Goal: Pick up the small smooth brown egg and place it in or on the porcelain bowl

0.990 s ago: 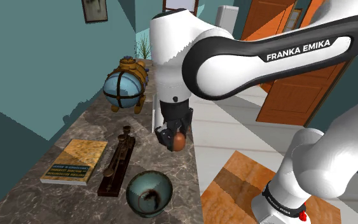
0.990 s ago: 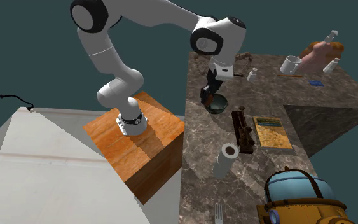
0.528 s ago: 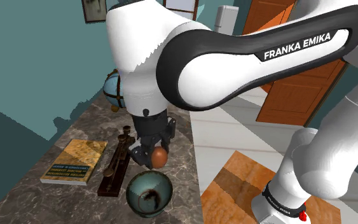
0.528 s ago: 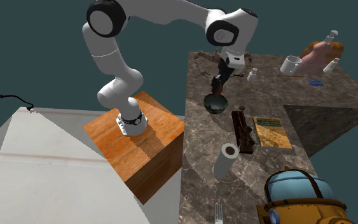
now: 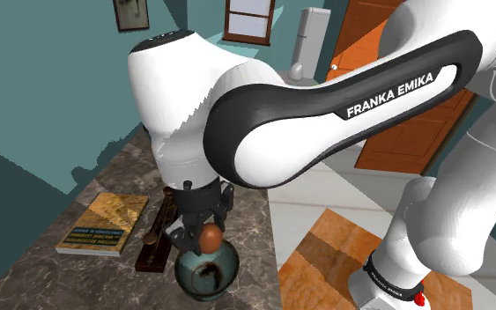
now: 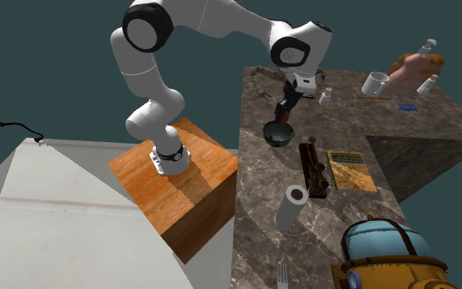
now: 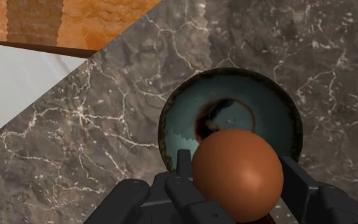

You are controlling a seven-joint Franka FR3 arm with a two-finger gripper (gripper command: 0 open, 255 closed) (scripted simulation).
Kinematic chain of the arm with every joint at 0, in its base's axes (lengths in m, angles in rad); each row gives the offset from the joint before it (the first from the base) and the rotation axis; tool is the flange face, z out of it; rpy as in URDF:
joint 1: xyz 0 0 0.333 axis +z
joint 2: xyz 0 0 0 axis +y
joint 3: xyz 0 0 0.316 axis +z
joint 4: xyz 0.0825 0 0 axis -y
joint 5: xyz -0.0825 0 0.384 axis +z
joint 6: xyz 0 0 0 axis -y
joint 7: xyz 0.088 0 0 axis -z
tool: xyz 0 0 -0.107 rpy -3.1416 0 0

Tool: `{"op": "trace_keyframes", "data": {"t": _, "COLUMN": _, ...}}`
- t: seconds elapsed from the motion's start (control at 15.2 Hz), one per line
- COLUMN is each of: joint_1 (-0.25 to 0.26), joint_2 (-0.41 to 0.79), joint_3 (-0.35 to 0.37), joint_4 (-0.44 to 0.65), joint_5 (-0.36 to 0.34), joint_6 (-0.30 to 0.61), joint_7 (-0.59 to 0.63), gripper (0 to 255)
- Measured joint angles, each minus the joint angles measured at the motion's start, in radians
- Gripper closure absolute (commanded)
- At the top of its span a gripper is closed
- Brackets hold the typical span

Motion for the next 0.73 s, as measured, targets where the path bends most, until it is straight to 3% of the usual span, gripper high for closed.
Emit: {"op": "trace_keyframes", "data": {"t": 0.73, "joint_1": 0.003, "joint_2": 0.042, "joint_3": 0.006, "joint_4": -0.073, "joint_5": -0.024, "joint_6": 0.108, "joint_7": 0.022, "gripper": 255}}
